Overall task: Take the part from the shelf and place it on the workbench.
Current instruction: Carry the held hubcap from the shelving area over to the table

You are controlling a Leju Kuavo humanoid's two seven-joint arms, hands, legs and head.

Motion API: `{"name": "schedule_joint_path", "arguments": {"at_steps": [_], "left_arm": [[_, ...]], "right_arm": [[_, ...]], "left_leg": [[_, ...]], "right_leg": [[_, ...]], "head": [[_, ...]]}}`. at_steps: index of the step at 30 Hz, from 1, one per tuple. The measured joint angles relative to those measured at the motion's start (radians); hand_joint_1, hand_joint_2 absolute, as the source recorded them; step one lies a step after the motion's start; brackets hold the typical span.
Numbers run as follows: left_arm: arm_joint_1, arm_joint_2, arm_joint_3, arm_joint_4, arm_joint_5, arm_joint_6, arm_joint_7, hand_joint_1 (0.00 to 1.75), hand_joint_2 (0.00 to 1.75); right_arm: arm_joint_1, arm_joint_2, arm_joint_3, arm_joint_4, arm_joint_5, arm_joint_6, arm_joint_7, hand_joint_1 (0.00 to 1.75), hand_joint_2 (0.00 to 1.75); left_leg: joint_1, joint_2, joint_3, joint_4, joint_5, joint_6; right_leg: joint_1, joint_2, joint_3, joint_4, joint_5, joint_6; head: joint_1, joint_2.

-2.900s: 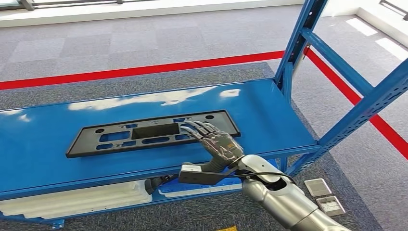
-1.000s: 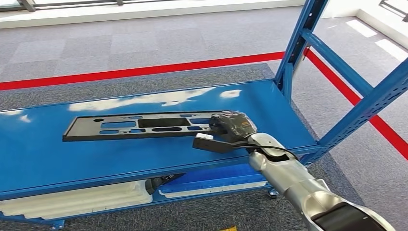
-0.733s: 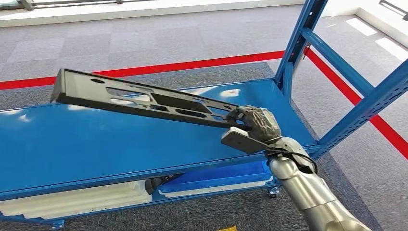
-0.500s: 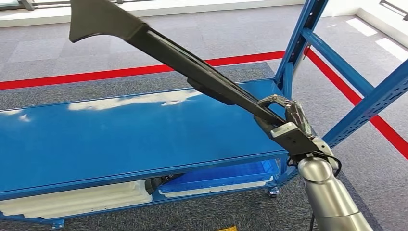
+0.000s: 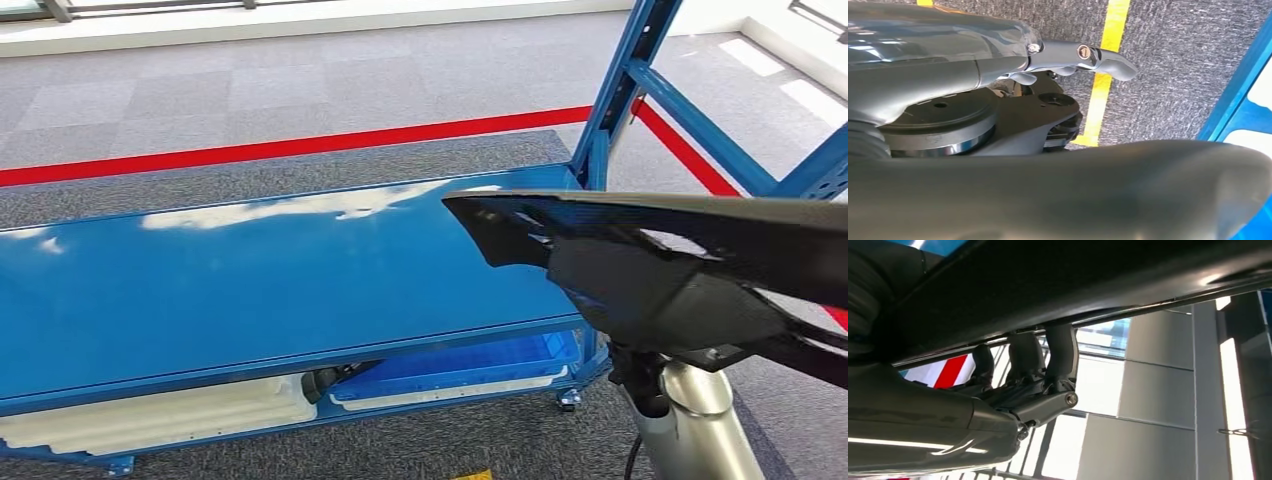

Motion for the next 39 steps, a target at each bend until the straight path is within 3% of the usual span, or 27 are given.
{"name": "schedule_joint_path", "arguments": {"at_steps": [13, 39], "left_arm": [[0.0, 0.0, 0.002, 0.0, 0.018, 0.01, -0.008, 0.0, 1.75], [0.0, 0.0, 0.017, 0.0, 0.024, 0.01, -0.031, 0.0, 1.75]], "right_arm": [[0.061, 0.04, 0.045, -0.006, -0.086, 0.013, 0.0, 1.75, 1.75], [0.103, 0.041, 0.054, -0.076, -0.1, 0.035, -0.017, 1.75, 1.75]], "left_leg": [[0.0, 0.0, 0.0, 0.0, 0.0, 0.0], [0.0, 0.0, 0.0, 0.0, 0.0, 0.0]], "right_leg": [[0.0, 0.0, 0.0, 0.0, 0.0, 0.0], [0.0, 0.0, 0.0, 0.0, 0.0, 0.0]], "head": [[0.0, 0.0], [0.0, 0.0]]}}
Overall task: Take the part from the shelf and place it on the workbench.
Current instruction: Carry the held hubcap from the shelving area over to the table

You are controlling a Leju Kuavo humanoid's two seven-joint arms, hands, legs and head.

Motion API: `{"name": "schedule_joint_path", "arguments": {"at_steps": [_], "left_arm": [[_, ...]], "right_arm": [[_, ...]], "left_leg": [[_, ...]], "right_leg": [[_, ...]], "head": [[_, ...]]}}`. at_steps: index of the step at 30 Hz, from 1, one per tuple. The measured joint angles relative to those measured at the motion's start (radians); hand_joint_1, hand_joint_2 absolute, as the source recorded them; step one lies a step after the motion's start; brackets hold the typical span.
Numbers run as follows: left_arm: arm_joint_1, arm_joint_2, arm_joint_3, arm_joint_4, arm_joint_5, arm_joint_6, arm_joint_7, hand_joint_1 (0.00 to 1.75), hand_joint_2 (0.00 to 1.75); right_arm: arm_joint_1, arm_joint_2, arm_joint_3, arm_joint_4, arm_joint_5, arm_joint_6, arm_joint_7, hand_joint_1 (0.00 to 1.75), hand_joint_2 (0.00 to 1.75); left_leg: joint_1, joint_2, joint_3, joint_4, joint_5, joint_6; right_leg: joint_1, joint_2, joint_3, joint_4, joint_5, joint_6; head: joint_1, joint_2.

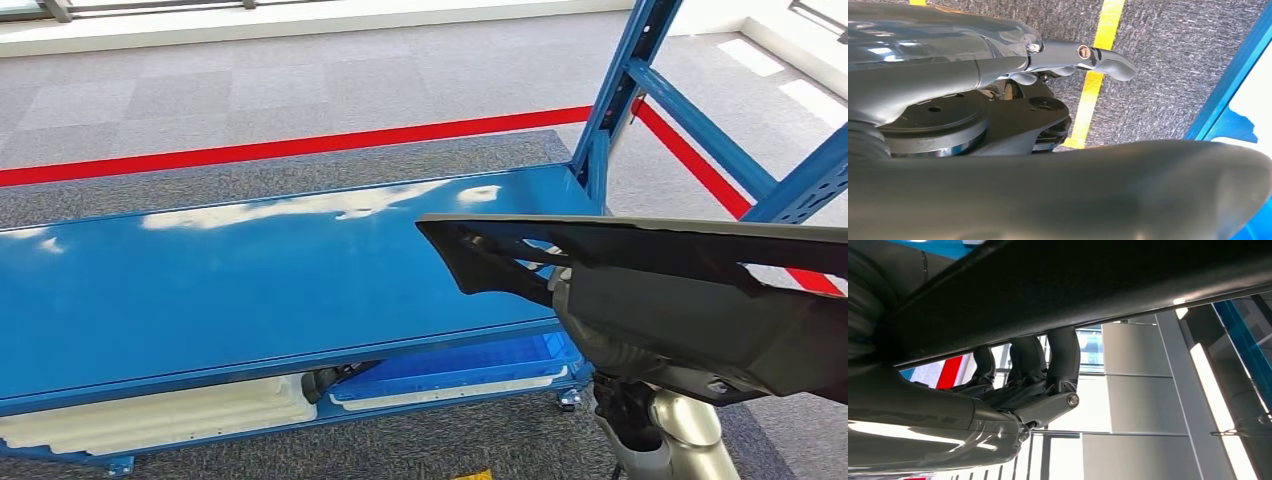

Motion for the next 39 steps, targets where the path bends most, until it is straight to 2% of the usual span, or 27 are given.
{"name": "schedule_joint_path", "arguments": {"at_steps": [15, 18, 22, 25, 27, 29, 30, 31, 32, 33, 35, 36, 37, 39], "left_arm": [[0.0, 0.0, 0.001, 0.0, 0.003, 0.0, 0.002, 0.0, 1.75], [-0.001, 0.0, 0.015, 0.0, 0.048, -0.006, 0.03, 0.0, 1.75], [0.0, 0.0, 0.043, 0.0, 0.078, -0.012, 0.054, 0.0, 1.75], [0.0, 0.0, 0.051, 0.0, 0.073, -0.015, 0.056, 0.0, 1.75], [-0.001, -0.001, 0.052, 0.0, 0.073, -0.02, 0.055, 0.0, 1.75], [-0.001, -0.002, 0.054, 0.0, 0.076, -0.026, 0.052, 0.0, 1.75], [0.0, -0.002, 0.054, 0.0, 0.077, -0.028, 0.05, 0.0, 1.75], [0.0, -0.002, 0.055, 0.0, 0.079, -0.03, 0.048, 0.0, 1.75], [0.001, -0.003, 0.056, 0.0, 0.081, -0.031, 0.046, 0.0, 1.75], [0.001, -0.003, 0.057, 0.0, 0.082, -0.031, 0.045, 0.0, 1.75], [0.001, -0.004, 0.059, 0.0, 0.084, -0.031, 0.044, 0.0, 1.75], [0.001, -0.004, 0.059, 0.0, 0.084, -0.03, 0.044, 0.0, 1.75], [0.001, -0.004, 0.059, 0.0, 0.084, -0.029, 0.044, 0.0, 1.75], [0.001, -0.004, 0.06, 0.0, 0.083, -0.028, 0.047, 0.0, 1.75]], "right_arm": [[0.0, 0.0, 0.0, 0.0, 0.0, 0.0, 0.0, 1.75, 1.75], [-0.001, 0.0, 0.001, 0.001, 0.003, 0.004, 0.006, 1.75, 1.75], [-0.004, 0.0, 0.003, 0.006, 0.005, 0.009, 0.016, 1.75, 1.75], [-0.006, -0.001, 0.005, 0.006, 0.004, 0.011, 0.018, 1.75, 1.75], [-0.008, -0.002, 0.005, 0.007, 0.004, 0.012, 0.018, 1.75, 1.75], [-0.008, -0.006, 0.006, 0.011, 0.003, 0.014, 0.018, 1.75, 1.75], [-0.006, -0.008, 0.006, 0.013, 0.002, 0.015, 0.018, 1.75, 1.75], [-0.004, -0.011, 0.007, 0.016, -0.001, 0.016, 0.018, 1.75, 1.75], [-0.002, -0.014, 0.007, 0.017, -0.005, 0.017, 0.018, 1.75, 1.75], [-0.002, -0.017, 0.007, 0.019, -0.009, 0.019, 0.018, 1.75, 1.75], [-0.004, -0.021, 0.007, 0.021, -0.016, 0.021, 0.018, 1.75, 1.75], [-0.004, -0.023, 0.007, 0.022, -0.017, 0.022, 0.018, 1.75, 1.75], [-0.004, -0.025, 0.007, 0.023, -0.019, 0.024, 0.018, 1.75, 1.75], [-0.003, -0.027, 0.007, 0.025, -0.023, 0.026, 0.018, 1.75, 1.75]], "left_leg": [[0.0, 0.0, 0.0, 0.0, 0.0, 0.0], [-0.002, 0.0, -0.001, 0.003, -0.001, 0.002], [-0.006, 0.0, -0.004, 0.008, -0.004, 0.007], [-0.005, 0.001, 0.002, -0.005, 0.004, 0.019], [0.001, 0.006, 0.01, -0.023, 0.015, 0.029], [0.001, 0.008, 0.011, -0.028, 0.017, 0.034], [0.001, 0.009, 0.012, -0.027, 0.016, 0.034], [0.0, 0.009, 0.012, -0.027, 0.015, 0.034], [0.0, 0.008, 0.013, -0.027, 0.014, 0.033], [0.002, 0.008, 0.016, -0.026, 0.011, 0.03], [0.003, 0.007, 0.018, -0.02, 0.001, 0.017], [0.002, 0.007, 0.018, -0.015, -0.003, 0.01], [0.0, 0.006, 0.016, -0.01, -0.006, 0.004], [-0.001, 0.006, 0.013, -0.004, -0.006, -0.002]], "right_leg": [[0.0, 0.0, 0.0, 0.0, 0.0, 0.0], [-0.004, 0.0, 0.0, -0.003, 0.001, 0.001], [-0.008, -0.001, 0.001, -0.004, 0.003, 0.005], [-0.008, -0.001, 0.005, -0.011, 0.004, 0.015], [-0.004, -0.001, -0.011, 0.029, -0.028, 0.014], [-0.001, -0.002, -0.067, 0.148, -0.089, 0.01], [0.0, -0.002, -0.096, 0.209, -0.11, 0.011], [0.001, -0.002, -0.116, 0.248, -0.113, 0.011], [0.001, -0.002, -0.118, 0.247, -0.095, 0.012], [0.001, -0.003, -0.102, 0.205, -0.059, 0.013], [0.002, -0.006, -0.045, 0.079, 0.005, 0.014], [0.004, -0.006, -0.026, 0.036, 0.019, 0.012], [0.005, -0.006, -0.017, 0.016, 0.02, 0.009], [0.007, -0.004, -0.019, 0.015, 0.015, -0.001]], "head": [[0.0, 0.0], [0.0, 0.0], [0.0, 0.0], [0.0, 0.0], [0.001, 0.0], [0.001, 0.0], [0.001, 0.0], [0.001, 0.0], [0.001, 0.0], [0.001, 0.0], [0.002, 0.0], [0.002, 0.0], [0.001, 0.0], [0.001, 0.0]]}}
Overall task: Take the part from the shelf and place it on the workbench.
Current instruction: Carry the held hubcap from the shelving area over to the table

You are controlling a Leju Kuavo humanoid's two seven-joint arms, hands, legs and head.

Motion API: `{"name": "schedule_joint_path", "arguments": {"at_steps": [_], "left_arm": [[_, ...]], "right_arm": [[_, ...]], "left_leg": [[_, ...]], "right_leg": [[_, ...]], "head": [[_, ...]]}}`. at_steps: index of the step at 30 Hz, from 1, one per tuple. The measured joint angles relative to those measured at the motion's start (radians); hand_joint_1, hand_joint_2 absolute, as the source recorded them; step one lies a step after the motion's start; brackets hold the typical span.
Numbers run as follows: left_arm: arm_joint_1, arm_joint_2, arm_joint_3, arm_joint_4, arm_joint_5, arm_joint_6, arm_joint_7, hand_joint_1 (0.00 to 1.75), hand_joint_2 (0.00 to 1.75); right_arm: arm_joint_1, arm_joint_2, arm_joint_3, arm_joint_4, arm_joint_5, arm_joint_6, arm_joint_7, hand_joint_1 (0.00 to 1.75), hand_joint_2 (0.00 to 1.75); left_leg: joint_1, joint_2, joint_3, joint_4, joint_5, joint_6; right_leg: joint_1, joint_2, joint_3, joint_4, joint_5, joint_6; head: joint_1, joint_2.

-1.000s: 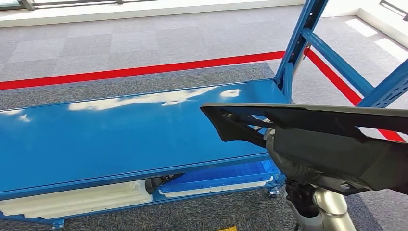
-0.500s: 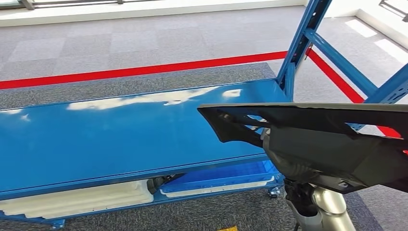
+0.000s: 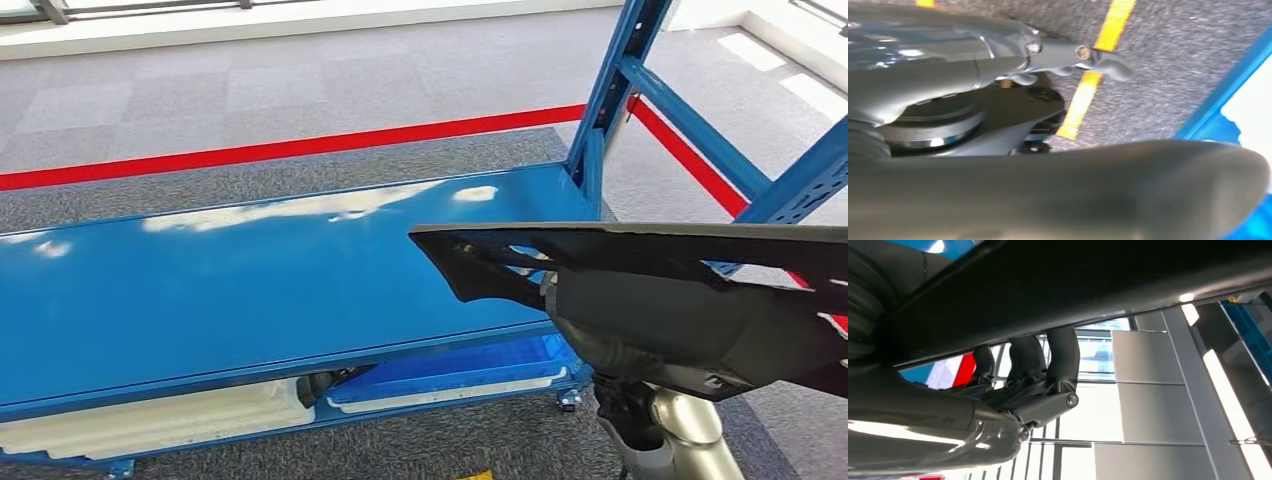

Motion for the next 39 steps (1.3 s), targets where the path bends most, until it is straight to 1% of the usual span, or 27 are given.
{"name": "schedule_joint_path", "arguments": {"at_steps": [2, 3, 6, 7, 8, 9, 11, 13, 15, 17, 18, 19, 21, 22, 23, 24, 26, 28, 29, 31, 32, 33, 35, 36, 37, 38, 39], "left_arm": [[0.0, 0.0, 0.0, 0.0, -0.001, 0.001, 0.004, 0.0, 1.75], [0.0, 0.0, 0.0, 0.0, -0.001, 0.002, 0.006, 0.0, 1.75], [-0.001, 0.0, 0.001, 0.0, 0.0, 0.002, 0.008, 0.0, 1.75], [0.0, 0.0, 0.002, 0.0, 0.0, 0.002, 0.009, 0.0, 1.75], [0.0, 0.0, 0.003, 0.0, 0.0, 0.001, 0.01, 0.0, 1.75], [0.0, 0.0, 0.005, 0.0, 0.001, 0.001, 0.011, 0.0, 1.75], [-0.001, 0.0, 0.008, 0.0, 0.001, 0.0, 0.011, 0.0, 1.75], [-0.002, 0.001, 0.01, 0.0, 0.002, -0.001, 0.012, 0.0, 1.75], [-0.001, 0.002, 0.01, 0.0, 0.002, -0.001, 0.012, 0.0, 1.75], [-0.001, 0.001, 0.01, 0.0, 0.001, 0.0, 0.012, 0.0, 1.75], [-0.002, 0.001, 0.01, 0.0, 0.002, 0.0, 0.012, 0.0, 1.75], [-0.003, 0.0, 0.01, 0.0, 0.001, 0.0, 0.012, 0.0, 1.75], [-0.004, -0.001, 0.01, 0.0, 0.0, 0.0, 0.012, 0.0, 1.75], [-0.003, -0.002, 0.01, 0.0, -0.001, -0.001, 0.012, 0.0, 1.75], [-0.003, -0.003, 0.01, 0.0, -0.001, -0.001, 0.012, 0.0, 1.75], [-0.003, -0.003, 0.01, 0.0, -0.001, -0.001, 0.012, 0.0, 1.75], [-0.004, -0.003, 0.01, 0.0, -0.003, -0.001, 0.011, 0.0, 1.75], [-0.005, -0.002, 0.01, 0.0, -0.008, -0.002, 0.009, 0.0, 1.75], [-0.005, -0.002, 0.01, 0.0, -0.01, -0.002, 0.009, 0.0, 1.75], [-0.004, -0.002, 0.01, 0.0, -0.012, -0.002, 0.008, 0.0, 1.75], [-0.003, -0.002, 0.01, 0.0, -0.012, -0.002, 0.007, 0.0, 1.75], [-0.002, -0.001, 0.01, 0.0, -0.012, -0.002, 0.007, 0.0, 1.75], [-0.002, -0.001, 0.01, 0.0, -0.012, -0.002, 0.007, 0.0, 1.75], [-0.002, -0.001, 0.01, 0.0, -0.012, -0.002, 0.007, 0.0, 1.75], [-0.002, -0.001, 0.01, 0.0, -0.013, -0.002, 0.007, 0.0, 1.75], [-0.002, -0.001, 0.01, 0.0, -0.013, -0.002, 0.007, 0.0, 1.75], [-0.002, -0.001, 0.01, 0.0, -0.013, -0.002, 0.007, 0.0, 1.75]], "right_arm": [[-0.001, -0.002, 0.0, 0.001, -0.005, 0.002, 0.0, 1.75, 1.75], [-0.002, -0.002, 0.0, 0.002, -0.007, 0.004, 0.0, 1.75, 1.75], [-0.002, -0.005, 0.0, 0.004, -0.01, 0.007, 0.0, 1.75, 1.75], [-0.001, -0.005, 0.0, 0.004, -0.01, 0.008, 0.0, 1.75, 1.75], [-0.001, -0.006, 0.0, 0.005, -0.01, 0.009, 0.0, 1.75, 1.75], [-0.002, -0.007, 0.0, 0.005, -0.011, 0.009, 0.0, 1.75, 1.75], [-0.004, -0.007, 0.0, 0.005, -0.011, 0.01, 0.0, 1.75, 1.75], [-0.008, -0.007, 0.0, 0.005, -0.011, 0.011, 0.0, 1.75, 1.75], [-0.011, -0.008, 0.001, 0.005, -0.011, 0.012, 0.0, 1.75, 1.75], [-0.013, -0.009, 0.002, 0.005, -0.011, 0.012, 0.0, 1.75, 1.75], [-0.014, -0.011, 0.002, 0.005, -0.011, 0.012, 0.0, 1.75, 1.75], [-0.015, -0.013, 0.002, 0.005, -0.011, 0.013, 0.0, 1.75, 1.75], [-0.016, -0.016, 0.003, 0.008, -0.011, 0.014, 0.0, 1.75, 1.75], [-0.016, -0.018, 0.003, 0.01, -0.011, 0.015, 0.001, 1.75, 1.75], [-0.016, -0.02, 0.004, 0.012, -0.011, 0.015, 0.001, 1.75, 1.75], [-0.016, -0.021, 0.004, 0.013, -0.011, 0.015, 0.001, 1.75, 1.75], [-0.019, -0.024, 0.004, 0.014, -0.012, 0.015, 0.002, 1.75, 1.75], [-0.024, -0.025, 0.005, 0.015, -0.012, 0.015, 0.003, 1.75, 1.75], [-0.026, -0.027, 0.006, 0.016, -0.012, 0.015, 0.005, 1.75, 1.75], [-0.028, -0.029, 0.008, 0.02, -0.012, 0.015, 0.009, 1.75, 1.75], [-0.03, -0.03, 0.009, 0.022, -0.012, 0.015, 0.011, 1.75, 1.75], [-0.031, -0.03, 0.01, 0.024, -0.012, 0.015, 0.013, 1.75, 1.75], [-0.033, -0.032, 0.012, 0.027, -0.013, 0.016, 0.014, 1.75, 1.75], [-0.033, -0.032, 0.013, 0.028, -0.012, 0.016, 0.014, 1.75, 1.75], [-0.033, -0.033, 0.015, 0.029, -0.012, 0.016, 0.014, 1.75, 1.75], [-0.034, -0.033, 0.017, 0.031, -0.012, 0.016, 0.014, 1.75, 1.75], [-0.034, -0.034, 0.019, 0.032, -0.012, 0.016, 0.014, 1.75, 1.75]], "left_leg": [[0.002, 0.0, -0.005, 0.014, -0.015, -0.008], [0.004, 0.0, -0.015, 0.041, -0.039, -0.013], [0.008, 0.0, -0.083, 0.212, -0.137, -0.025], [0.008, 0.0, -0.099, 0.256, -0.149, -0.025], [0.007, 0.0, -0.099, 0.265, -0.141, -0.022], [0.006, 0.0, -0.082, 0.235, -0.115, -0.016], [-0.002, -0.001, -0.013, 0.105, -0.052, 0.008], [-0.012, -0.001, 0.032, 0.012, -0.021, 0.027], [-0.02, -0.001, 0.036, -0.007, -0.014, 0.032], [-0.015, 0.003, 0.034, -0.024, 0.002, 0.036], [-0.011, 0.005, 0.031, -0.032, 0.012, 0.039], [-0.007, 0.008, 0.024, -0.039, 0.023, 0.041], [-0.008, 0.011, 0.004, -0.038, 0.036, 0.043], [-0.008, 0.013, -0.006, -0.035, 0.042, 0.041], [-0.007, 0.014, -0.016, -0.032, 0.047, 0.039], [-0.006, 0.014, -0.026, -0.028, 0.052, 0.036], [-0.002, 0.015, -0.045, -0.015, 0.058, 0.029], [-0.003, 0.014, -0.063, 0.006, 0.062, 0.021], [-0.005, 0.013, -0.071, 0.014, 0.065, 0.017], [-0.007, 0.012, -0.081, 0.02, 0.075, 0.008], [-0.006, 0.011, -0.087, 0.024, 0.069, 0.004], [-0.005, 0.011, -0.095, 0.038, 0.048, -0.001], [0.0, 0.01, -0.12, 0.12, -0.038, -0.014], [0.002, 0.01, -0.132, 0.182, -0.082, -0.018], [0.003, 0.01, -0.139, 0.237, -0.11, -0.021], [0.004, 0.01, -0.135, 0.27, -0.117, -0.02], [0.003, 0.01, -0.116, 0.269, -0.104, -0.016]], "right_leg": [[-0.003, -0.001, -0.001, -0.002, 0.001, -0.008], [-0.004, -0.003, -0.002, -0.002, 0.002, -0.012], [-0.002, -0.009, -0.01, -0.003, 0.005, -0.021], [0.0, -0.011, -0.012, -0.003, 0.007, -0.023], [0.003, -0.012, -0.014, -0.003, 0.008, -0.026], [0.007, -0.012, -0.016, -0.003, 0.01, -0.029], [0.014, -0.012, -0.016, -0.003, 0.014, -0.034], [0.015, -0.012, -0.019, -0.005, 0.021, -0.031], [0.012, -0.012, -0.023, -0.007, 0.031, -0.02], [0.011, -0.01, -0.029, 0.001, 0.022, -0.01], [0.013, -0.008, -0.038, 0.022, -0.001, -0.007], [0.015, -0.006, -0.052, 0.06, -0.037, -0.006], [0.016, -0.004, -0.087, 0.175, -0.118, -0.004], [0.016, -0.004, -0.097, 0.224, -0.139, -0.002], [0.015, -0.004, -0.092, 0.246, -0.14, 0.001], [0.014, -0.004, -0.071, 0.232, -0.122, 0.005], [0.009, -0.005, 0.015, 0.113, -0.069, 0.014], [0.009, -0.003, 0.079, 0.003, -0.048, 0.016], [0.009, -0.001, 0.089, -0.019, -0.05, 0.013], [0.009, -0.001, 0.079, -0.022, -0.048, -0.002], [0.008, -0.002, 0.071, -0.022, -0.043, -0.012], [0.006, -0.004, 0.06, -0.022, -0.035, -0.024], [0.006, -0.007, 0.035, -0.022, -0.018, -0.042], [0.007, -0.009, 0.023, -0.021, -0.009, -0.046], [0.01, -0.011, 0.011, -0.021, 0.0, -0.048], [0.012, -0.013, 0.0, -0.02, 0.009, -0.049], [0.016, -0.014, -0.01, -0.02, 0.017, -0.05]], "head": [[0.0, 0.0], [-0.001, 0.0], [-0.001, 0.0], [-0.001, 0.0], [-0.001, 0.0], [-0.001, 0.0], [-0.001, 0.0], [0.0, 0.0], [0.0, 0.0], [0.0, 0.0], [0.0, 0.0], [0.0, 0.0], [0.001, 0.0], [0.001, 0.0], [0.001, 0.0], [0.001, 0.0], [0.001, 0.0], [0.001, 0.0], [0.0, 0.0], [0.0, 0.0], [-0.001, 0.0], [-0.001, 0.0], [-0.002, 0.0], [-0.003, 0.0], [-0.003, 0.0], [-0.003, 0.0], [-0.003, 0.0]]}}
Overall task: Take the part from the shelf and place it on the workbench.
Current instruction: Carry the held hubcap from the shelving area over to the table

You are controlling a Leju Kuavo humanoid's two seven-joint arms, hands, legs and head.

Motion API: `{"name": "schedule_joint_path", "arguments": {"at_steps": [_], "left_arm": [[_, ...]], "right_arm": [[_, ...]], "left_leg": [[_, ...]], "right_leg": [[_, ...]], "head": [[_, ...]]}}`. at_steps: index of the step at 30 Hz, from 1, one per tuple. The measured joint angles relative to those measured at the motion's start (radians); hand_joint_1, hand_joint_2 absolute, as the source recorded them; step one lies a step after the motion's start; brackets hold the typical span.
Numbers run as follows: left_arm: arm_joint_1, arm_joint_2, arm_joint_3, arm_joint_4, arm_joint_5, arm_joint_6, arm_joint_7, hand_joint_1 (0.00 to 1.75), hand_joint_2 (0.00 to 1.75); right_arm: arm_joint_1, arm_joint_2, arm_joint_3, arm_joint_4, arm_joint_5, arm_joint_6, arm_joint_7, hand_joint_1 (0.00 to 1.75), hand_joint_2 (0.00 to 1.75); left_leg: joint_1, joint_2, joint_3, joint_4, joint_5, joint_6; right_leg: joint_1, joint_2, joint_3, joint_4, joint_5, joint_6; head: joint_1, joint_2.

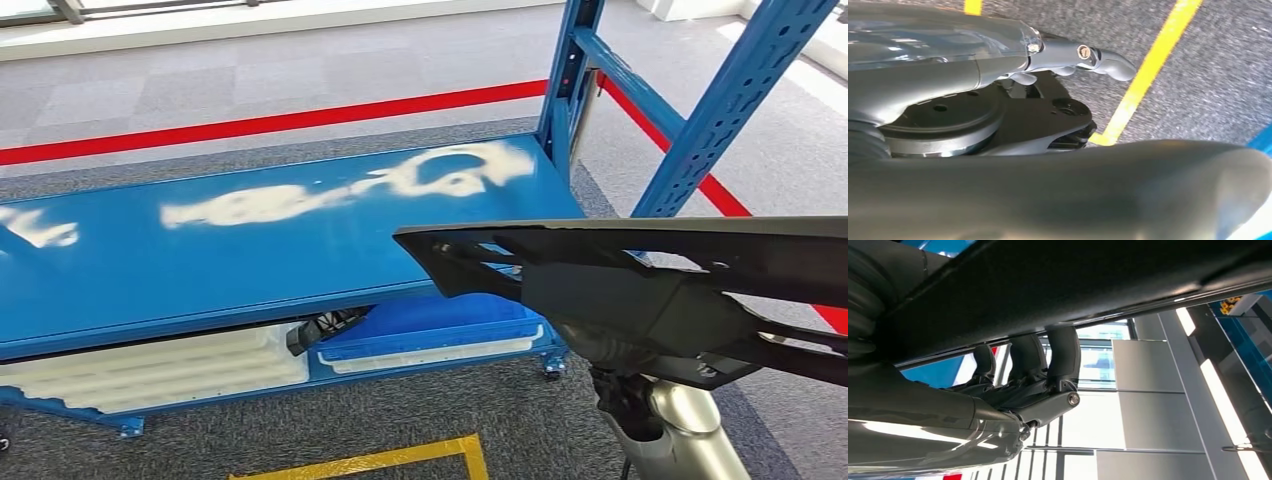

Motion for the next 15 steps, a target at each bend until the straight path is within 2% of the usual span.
{"name": "schedule_joint_path", "arguments": {"at_steps": [1, 2, 4, 5, 6, 8, 9, 10, 11, 12, 13, 14, 15], "left_arm": [[0.0, 0.0, 0.0, 0.0, 0.0, 0.0, 0.0, 0.0, 1.75], [-0.001, 0.0, 0.0, 0.0, 0.0, 0.0, 0.0, 0.0, 1.75], [-0.003, 0.003, 0.0, 0.0, -0.002, 0.0, -0.001, 0.0, 1.75], [-0.004, 0.005, 0.0, -0.001, -0.003, 0.0, -0.001, 0.0, 1.75], [-0.005, 0.006, 0.0, -0.001, -0.003, 0.0, -0.001, 0.0, 1.75], [-0.005, 0.006, 0.0, -0.001, -0.003, 0.0, -0.001, 0.0, 1.75], [-0.005, 0.006, 0.0, -0.001, -0.003, 0.0, -0.002, 0.0, 1.75], [-0.006, 0.006, 0.0, -0.001, -0.003, 0.0, -0.002, 0.0, 1.75], [-0.006, 0.005, 0.0, -0.001, -0.003, 0.0, -0.002, 0.0, 1.75], [-0.006, 0.004, 0.0, -0.001, -0.003, 0.0, -0.002, 0.0, 1.75], [-0.006, 0.003, -0.001, -0.001, -0.004, 0.0, -0.002, 0.0, 1.75], [-0.006, 0.002, -0.001, -0.001, -0.004, -0.001, -0.002, 0.0, 1.75], [-0.006, 0.002, -0.001, -0.001, -0.004, -0.001, -0.003, 0.0, 1.75]], "right_arm": [[-0.001, -0.001, 0.002, 0.001, 0.0, 0.0, 0.001, 1.75, 1.75], [-0.002, -0.001, 0.002, 0.002, 0.0, 0.0, 0.001, 1.75, 1.75], [-0.007, -0.002, 0.004, 0.003, 0.001, 0.0, 0.002, 1.75, 1.75], [-0.009, -0.002, 0.005, 0.003, 0.001, 0.0, 0.003, 1.75, 1.75], [-0.011, -0.003, 0.006, 0.004, 0.001, 0.0, 0.003, 1.75, 1.75], [-0.013, -0.004, 0.008, 0.005, 0.001, 0.0, 0.003, 1.75, 1.75], [-0.014, -0.005, 0.008, 0.005, 0.002, 0.0, 0.003, 1.75, 1.75], [-0.016, -0.006, 0.008, 0.006, 0.002, 0.0, 0.004, 1.75, 1.75], [-0.017, -0.007, 0.009, 0.007, 0.002, 0.0, 0.005, 1.75, 1.75], [-0.018, -0.008, 0.009, 0.009, 0.002, 0.0, 0.006, 1.75, 1.75], [-0.019, -0.008, 0.01, 0.011, 0.002, 0.0, 0.007, 1.75, 1.75], [-0.019, -0.009, 0.011, 0.015, 0.002, 0.0, 0.008, 1.75, 1.75], [-0.02, -0.009, 0.013, 0.018, 0.002, -0.001, 0.008, 1.75, 1.75]], "left_leg": [[-0.003, 0.0, 0.036, -0.038, 0.026, 0.008], [-0.009, -0.002, 0.085, -0.103, 0.051, 0.022], [-0.025, -0.007, 0.181, -0.247, 0.07, 0.054], [-0.033, -0.01, 0.207, -0.293, 0.068, 0.065], [-0.038, -0.01, 0.217, -0.315, 0.066, 0.07], [-0.039, -0.007, 0.212, -0.333, 0.085, 0.071], [-0.036, -0.005, 0.206, -0.342, 0.1, 0.073], [-0.032, -0.002, 0.195, -0.35, 0.115, 0.074], [-0.028, 0.001, 0.182, -0.351, 0.127, 0.072], [-0.028, 0.002, 0.164, -0.347, 0.137, 0.073], [-0.027, 0.003, 0.147, -0.341, 0.145, 0.071], [-0.026, 0.005, 0.129, -0.332, 0.152, 0.068], [-0.024, 0.007, 0.109, -0.322, 0.159, 0.065]], "right_leg": [[0.004, 0.0, -0.009, 0.0, 0.008, 0.0], [0.007, -0.001, -0.016, 0.0, 0.016, -0.001], [0.011, -0.001, -0.026, -0.001, 0.032, 0.003], [0.009, -0.002, -0.03, -0.002, 0.04, 0.007], [0.006, -0.002, -0.033, -0.004, 0.049, 0.013], [0.003, -0.001, -0.04, -0.008, 0.06, 0.024], [0.004, 0.001, -0.047, 0.001, 0.045, 0.028], [0.005, 0.004, -0.057, 0.026, 0.012, 0.03], [0.005, 0.006, -0.07, 0.069, -0.036, 0.032], [0.004, 0.007, -0.083, 0.125, -0.084, 0.034], [0.003, 0.007, -0.092, 0.184, -0.116, 0.038], [0.002, 0.007, -0.094, 0.229, -0.125, 0.042], [0.001, 0.007, -0.083, 0.249, -0.112, 0.048]], "head": [[0.0, 0.0], [0.0, 0.0], [0.0, 0.0], [0.001, 0.0], [0.001, 0.0], [0.001, 0.0], [0.001, 0.0], [0.001, 0.0], [0.002, 0.0], [0.002, 0.0], [0.003, 0.0], [0.003, 0.0], [0.003, 0.0]]}}
